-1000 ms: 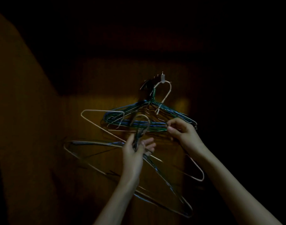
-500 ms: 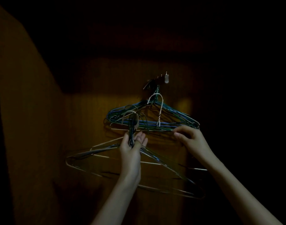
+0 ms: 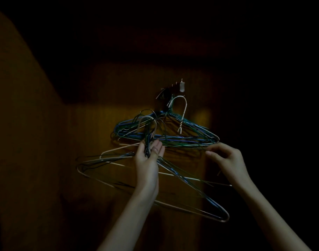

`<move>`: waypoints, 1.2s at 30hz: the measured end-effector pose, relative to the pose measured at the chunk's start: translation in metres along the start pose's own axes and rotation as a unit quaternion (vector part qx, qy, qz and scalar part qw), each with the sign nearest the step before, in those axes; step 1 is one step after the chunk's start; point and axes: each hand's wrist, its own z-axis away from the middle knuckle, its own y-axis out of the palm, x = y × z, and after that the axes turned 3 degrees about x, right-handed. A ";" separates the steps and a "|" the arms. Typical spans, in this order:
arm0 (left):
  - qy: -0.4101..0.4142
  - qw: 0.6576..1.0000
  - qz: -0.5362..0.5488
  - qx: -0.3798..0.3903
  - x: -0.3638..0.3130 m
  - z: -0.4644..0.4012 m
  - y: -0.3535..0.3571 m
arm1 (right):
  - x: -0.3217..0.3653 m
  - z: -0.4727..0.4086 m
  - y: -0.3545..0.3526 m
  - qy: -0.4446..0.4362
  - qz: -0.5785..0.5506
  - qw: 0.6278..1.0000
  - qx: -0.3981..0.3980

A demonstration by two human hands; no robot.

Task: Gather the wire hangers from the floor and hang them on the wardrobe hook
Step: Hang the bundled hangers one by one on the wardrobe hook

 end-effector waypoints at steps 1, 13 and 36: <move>-0.001 1.000 0.001 -0.003 0.000 -0.002 0.000 | 0.002 -0.002 0.000 -0.009 0.008 1.000 -0.016; 0.008 1.000 -0.007 0.012 -0.016 -0.017 0.000 | -0.006 -0.075 0.014 -0.044 0.078 0.989 -0.116; 0.038 0.995 -0.089 0.033 -0.007 -0.057 -0.014 | -0.059 -0.157 0.059 0.057 0.101 0.993 -0.037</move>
